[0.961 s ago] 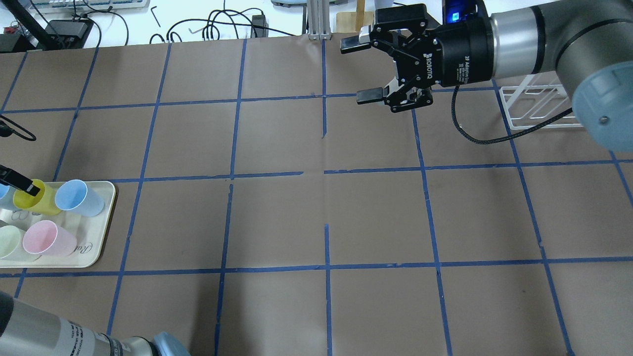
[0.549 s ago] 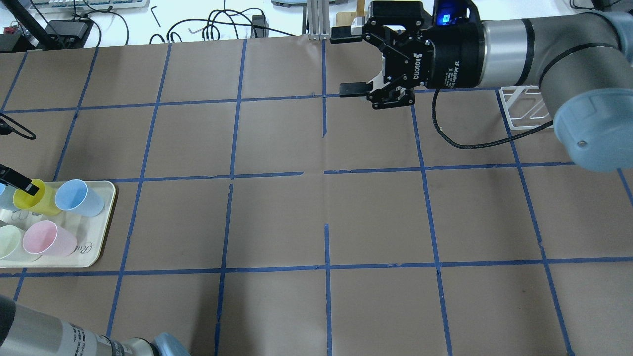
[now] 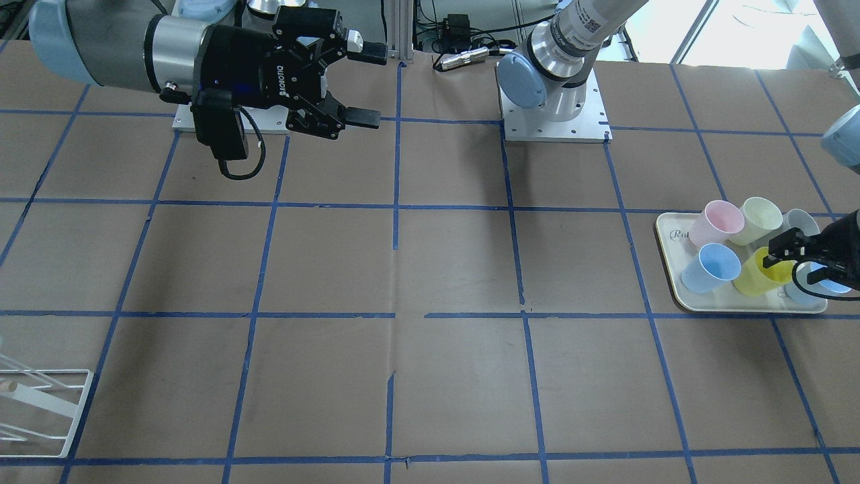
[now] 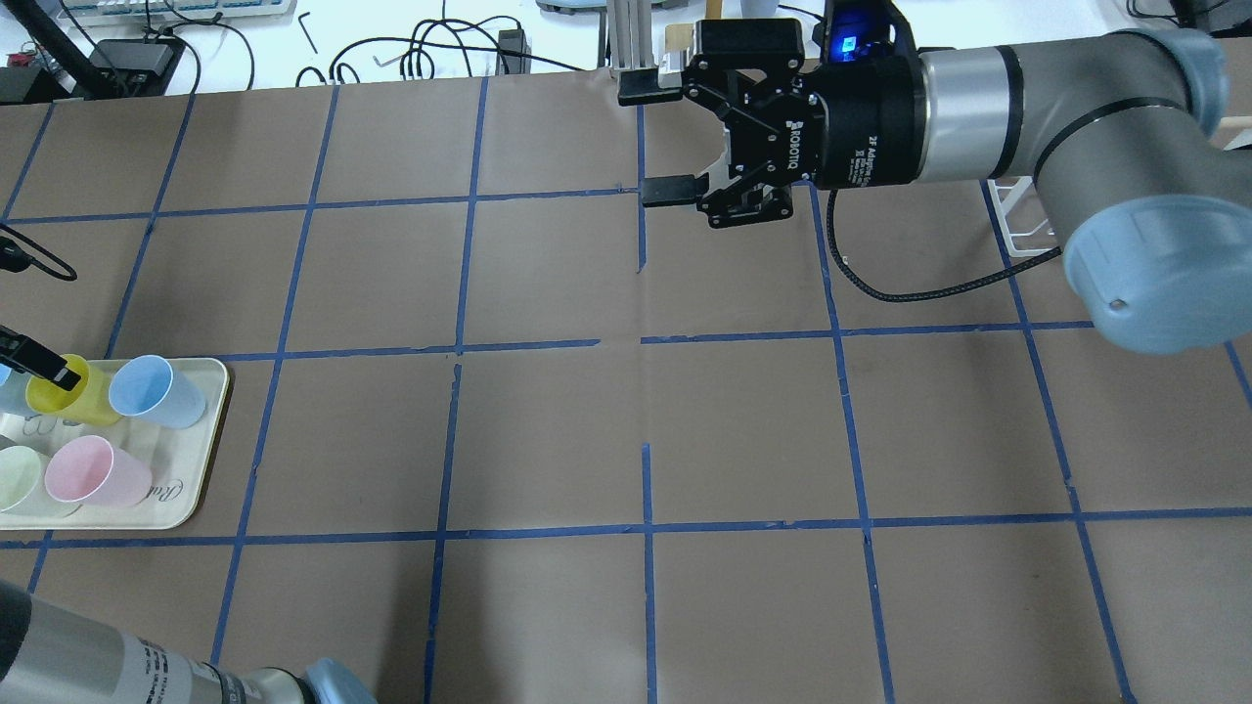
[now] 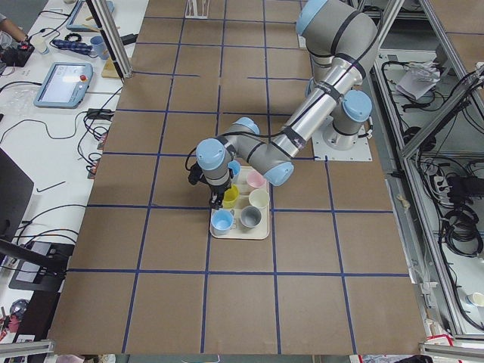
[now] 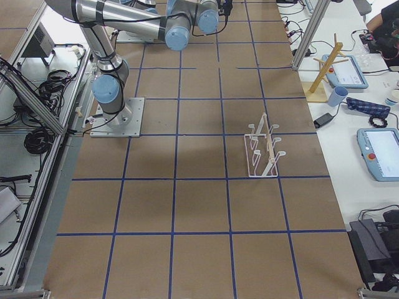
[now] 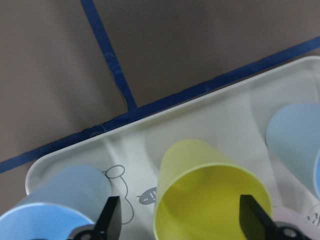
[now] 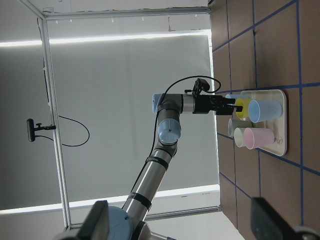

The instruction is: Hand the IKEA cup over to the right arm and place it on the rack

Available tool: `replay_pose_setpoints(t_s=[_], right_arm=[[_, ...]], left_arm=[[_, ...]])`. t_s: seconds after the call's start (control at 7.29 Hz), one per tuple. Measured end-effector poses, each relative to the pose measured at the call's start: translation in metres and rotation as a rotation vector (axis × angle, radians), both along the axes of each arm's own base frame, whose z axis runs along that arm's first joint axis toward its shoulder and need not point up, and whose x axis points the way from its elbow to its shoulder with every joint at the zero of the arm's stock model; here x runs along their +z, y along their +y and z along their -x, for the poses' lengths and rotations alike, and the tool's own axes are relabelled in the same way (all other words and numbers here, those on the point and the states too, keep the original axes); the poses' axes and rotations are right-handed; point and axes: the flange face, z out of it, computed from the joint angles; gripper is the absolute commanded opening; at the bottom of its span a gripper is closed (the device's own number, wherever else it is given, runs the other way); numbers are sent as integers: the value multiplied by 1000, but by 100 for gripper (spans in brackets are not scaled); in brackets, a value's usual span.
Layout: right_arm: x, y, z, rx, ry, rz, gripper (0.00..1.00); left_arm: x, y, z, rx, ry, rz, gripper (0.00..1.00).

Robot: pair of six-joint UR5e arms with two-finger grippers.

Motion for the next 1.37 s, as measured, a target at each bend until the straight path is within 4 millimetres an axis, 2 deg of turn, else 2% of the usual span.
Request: replay_pose_setpoints(t_s=[0.41, 0.69, 0.96, 1.1, 1.37], right_arm=[[-2, -1, 0, -1, -4, -17, 100], [-3, -1, -1, -1, -4, -26, 100], [-2, -1, 0, -3, -5, -38, 100], [-2, 0, 0, -3, -5, -40, 100], [-1, 0, 0, -4, -8, -43, 100]], left_arm=[[-6, 0, -1, -15, 1, -10, 44], [-5, 0, -4, -42, -6, -10, 22], [-7, 0, -7, -50, -21, -26, 15], [-8, 0, -8, -52, -22, -29, 3], [7, -1, -5, -57, -34, -19, 0]])
